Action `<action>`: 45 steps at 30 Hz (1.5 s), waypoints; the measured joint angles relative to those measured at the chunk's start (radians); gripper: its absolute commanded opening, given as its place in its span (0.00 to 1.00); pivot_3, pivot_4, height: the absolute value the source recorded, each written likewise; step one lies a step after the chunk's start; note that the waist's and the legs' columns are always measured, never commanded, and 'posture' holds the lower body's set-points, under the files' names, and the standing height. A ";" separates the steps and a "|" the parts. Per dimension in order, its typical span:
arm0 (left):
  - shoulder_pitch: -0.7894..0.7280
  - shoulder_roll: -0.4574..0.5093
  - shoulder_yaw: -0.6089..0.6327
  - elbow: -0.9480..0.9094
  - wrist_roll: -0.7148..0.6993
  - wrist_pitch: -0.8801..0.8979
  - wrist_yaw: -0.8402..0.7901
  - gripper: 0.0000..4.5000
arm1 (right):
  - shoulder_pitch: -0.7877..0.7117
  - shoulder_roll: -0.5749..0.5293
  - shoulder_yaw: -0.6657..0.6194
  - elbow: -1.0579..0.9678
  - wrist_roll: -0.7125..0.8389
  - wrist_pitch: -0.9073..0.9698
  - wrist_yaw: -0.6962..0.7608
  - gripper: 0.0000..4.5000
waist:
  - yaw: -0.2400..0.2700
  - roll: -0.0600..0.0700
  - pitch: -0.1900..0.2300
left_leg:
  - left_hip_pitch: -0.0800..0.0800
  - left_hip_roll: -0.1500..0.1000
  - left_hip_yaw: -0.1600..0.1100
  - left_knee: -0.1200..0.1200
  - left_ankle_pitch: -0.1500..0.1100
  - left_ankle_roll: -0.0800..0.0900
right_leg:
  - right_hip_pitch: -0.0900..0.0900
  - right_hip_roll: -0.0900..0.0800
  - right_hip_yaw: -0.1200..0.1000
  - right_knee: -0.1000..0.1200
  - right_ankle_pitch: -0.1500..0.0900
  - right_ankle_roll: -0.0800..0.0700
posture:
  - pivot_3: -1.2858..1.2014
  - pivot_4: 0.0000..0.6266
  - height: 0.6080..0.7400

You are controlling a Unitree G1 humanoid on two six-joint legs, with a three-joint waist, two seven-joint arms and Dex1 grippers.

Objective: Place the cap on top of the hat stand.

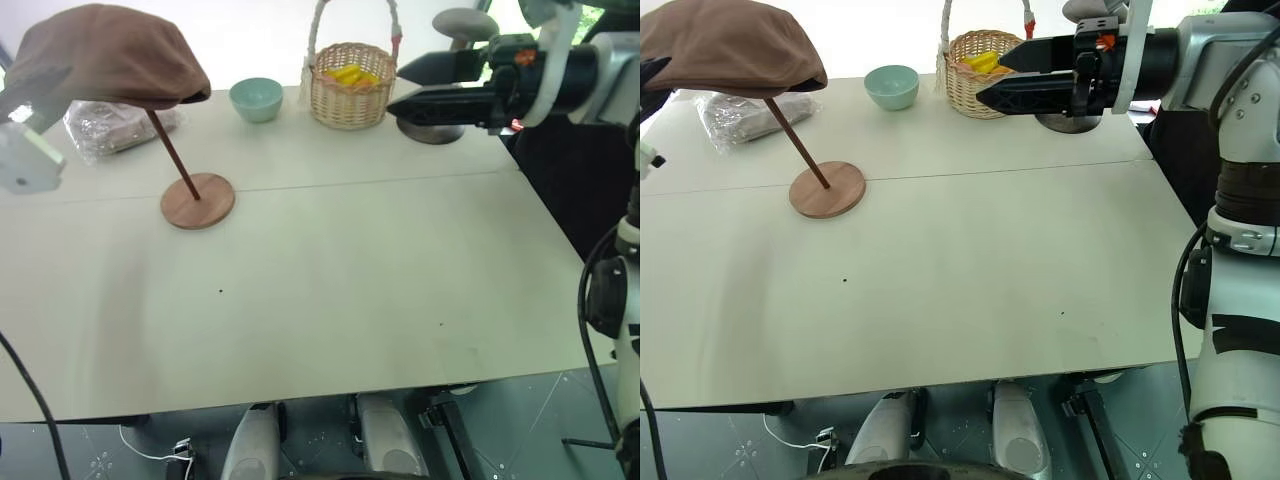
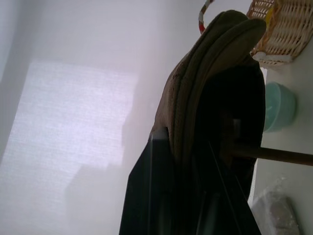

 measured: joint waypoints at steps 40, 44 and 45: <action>0.490 0.029 0.191 -0.191 -0.136 0.119 -0.089 0.99 | -0.051 0.005 0.063 0.123 -0.083 -0.110 0.057 1.00 | -0.003 0.000 0.000 | 0.000 0.002 0.007 -0.001 0.000 0.000 | -0.003 -0.001 0.004 0.000 0.000 0.000 | 0.52 0.24 1.00; 0.689 -0.011 0.380 -0.414 -0.208 0.401 -0.191 0.99 | -0.038 0.006 0.064 0.150 -0.099 -0.139 0.073 1.00 | -0.003 0.000 0.000 | 0.001 0.005 0.014 -0.001 0.000 0.000 | -0.003 -0.001 0.006 0.000 -0.001 -0.002 | 0.52 0.24 1.00; 0.739 -0.022 0.431 -0.469 -0.235 0.506 -0.224 0.99 | -0.034 0.008 0.065 0.158 -0.104 -0.149 0.079 1.00 | -0.003 0.000 0.000 | 0.001 0.005 0.014 -0.001 0.000 0.000 | -0.003 0.000 0.006 0.000 -0.001 -0.002 | 0.52 0.24 1.00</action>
